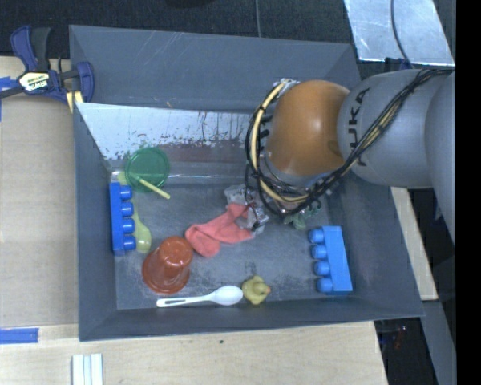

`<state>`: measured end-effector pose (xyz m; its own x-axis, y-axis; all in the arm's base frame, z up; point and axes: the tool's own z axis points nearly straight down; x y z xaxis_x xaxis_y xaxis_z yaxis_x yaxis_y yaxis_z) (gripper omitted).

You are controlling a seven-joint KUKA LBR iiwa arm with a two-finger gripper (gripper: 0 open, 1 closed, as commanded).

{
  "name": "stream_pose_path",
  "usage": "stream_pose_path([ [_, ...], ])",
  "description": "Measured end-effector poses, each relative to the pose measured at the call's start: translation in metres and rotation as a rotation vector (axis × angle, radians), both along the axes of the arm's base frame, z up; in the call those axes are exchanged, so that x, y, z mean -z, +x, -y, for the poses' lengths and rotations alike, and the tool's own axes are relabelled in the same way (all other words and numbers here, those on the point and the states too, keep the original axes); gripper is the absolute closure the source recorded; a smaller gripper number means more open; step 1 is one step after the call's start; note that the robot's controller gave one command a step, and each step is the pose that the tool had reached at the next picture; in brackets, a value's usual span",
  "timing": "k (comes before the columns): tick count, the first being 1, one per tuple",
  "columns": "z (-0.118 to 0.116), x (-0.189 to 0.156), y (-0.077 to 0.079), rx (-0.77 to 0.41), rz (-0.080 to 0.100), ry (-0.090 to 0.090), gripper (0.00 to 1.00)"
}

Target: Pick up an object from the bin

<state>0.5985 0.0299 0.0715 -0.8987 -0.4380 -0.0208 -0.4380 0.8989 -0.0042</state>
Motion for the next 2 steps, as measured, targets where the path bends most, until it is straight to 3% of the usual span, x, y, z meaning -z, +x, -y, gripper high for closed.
stream_pose_path([
  [1,-0.013,-0.06,-0.007,-0.028,-0.007,-0.002,1.0],
  [2,-0.014,-0.132,-0.04,-0.155,-0.01,-0.003,1.0],
])
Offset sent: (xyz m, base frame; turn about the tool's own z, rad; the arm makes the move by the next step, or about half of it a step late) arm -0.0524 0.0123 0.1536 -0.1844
